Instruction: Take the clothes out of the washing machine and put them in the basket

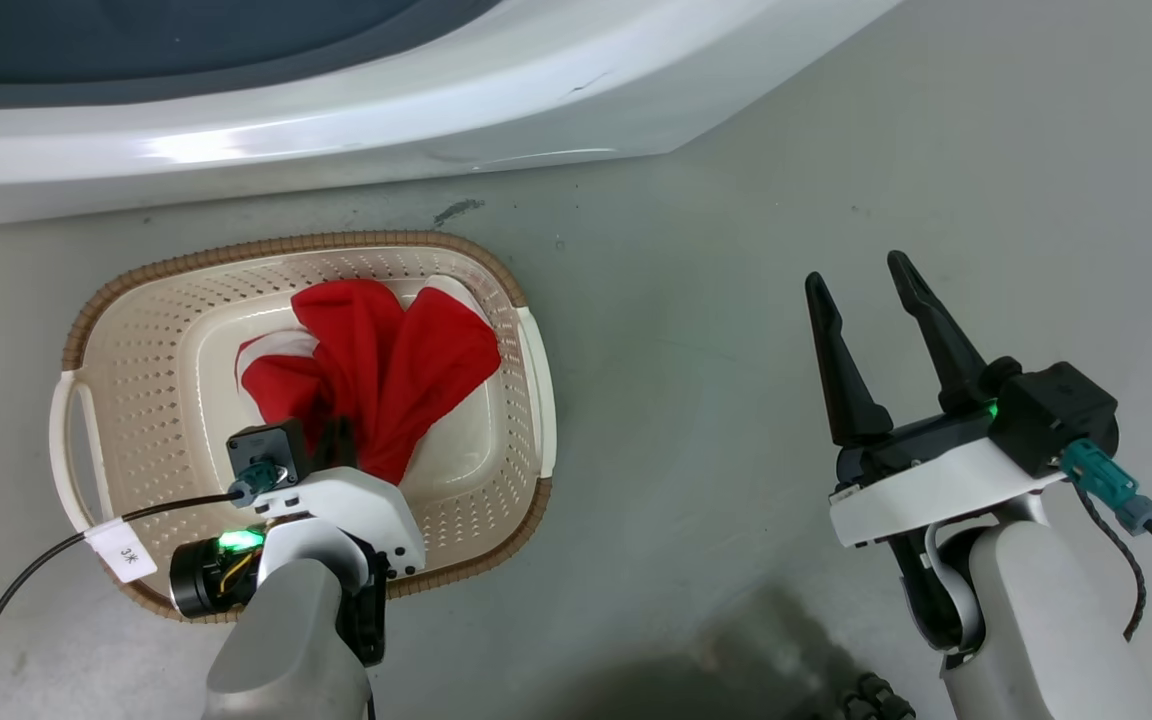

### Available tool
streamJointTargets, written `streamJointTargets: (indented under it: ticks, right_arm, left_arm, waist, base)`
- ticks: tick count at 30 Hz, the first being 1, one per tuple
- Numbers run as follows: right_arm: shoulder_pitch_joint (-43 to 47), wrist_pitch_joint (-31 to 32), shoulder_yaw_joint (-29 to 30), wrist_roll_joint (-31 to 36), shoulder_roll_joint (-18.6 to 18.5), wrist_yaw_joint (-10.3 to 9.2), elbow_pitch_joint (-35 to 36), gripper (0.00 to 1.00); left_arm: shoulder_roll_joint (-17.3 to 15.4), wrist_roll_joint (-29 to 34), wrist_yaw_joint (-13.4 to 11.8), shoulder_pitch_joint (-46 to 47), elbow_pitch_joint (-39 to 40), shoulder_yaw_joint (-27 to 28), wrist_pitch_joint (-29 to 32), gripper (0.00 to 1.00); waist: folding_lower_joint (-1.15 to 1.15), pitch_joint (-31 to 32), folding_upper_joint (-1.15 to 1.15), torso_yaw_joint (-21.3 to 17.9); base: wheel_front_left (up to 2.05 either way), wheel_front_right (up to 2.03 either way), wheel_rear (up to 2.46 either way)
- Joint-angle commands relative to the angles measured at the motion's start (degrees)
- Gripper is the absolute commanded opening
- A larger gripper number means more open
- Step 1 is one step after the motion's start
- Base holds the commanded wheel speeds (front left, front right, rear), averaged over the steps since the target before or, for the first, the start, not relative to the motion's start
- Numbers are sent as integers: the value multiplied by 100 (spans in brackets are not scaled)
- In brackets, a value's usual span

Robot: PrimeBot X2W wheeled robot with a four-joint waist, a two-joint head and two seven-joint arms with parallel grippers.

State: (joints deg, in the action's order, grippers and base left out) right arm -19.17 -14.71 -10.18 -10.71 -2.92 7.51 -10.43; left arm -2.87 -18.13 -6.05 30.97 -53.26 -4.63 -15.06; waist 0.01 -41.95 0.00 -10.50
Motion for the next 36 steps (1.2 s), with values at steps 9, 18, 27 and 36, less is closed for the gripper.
streamJointTargets:
  ticks: [9, 18, 27, 36]
  right_arm:
    - [266, -49, 485, 237, 6, -4, 167, 100]
    - [885, -52, 764, 537, 5, -4, 293, 100]
    - [1346, -21, 1004, 758, 5, -4, 454, 100]
    - [1693, 197, 1298, 841, 6, -4, 831, 100]
  left_arm:
    - [2, 175, 235, -509, 684, 40, -15, 100]
    - [1, 223, 164, -1507, 1966, -280, -15, 100]
    - [1, 483, -23, -2272, 3318, -455, -16, 100]
    - [0, 829, -18, -2507, 4041, -542, -16, 100]
  waist:
    - [-1, 1058, 0, 213]
    - [-1, 2377, 0, 496]
    - [-1, 3190, 0, 745]
    - [-1, 3502, 0, 1019]
  base:
    - [0, 0, 0]
    - [0, 0, 0]
    - [0, 0, 0]
    - [0, 0, 0]
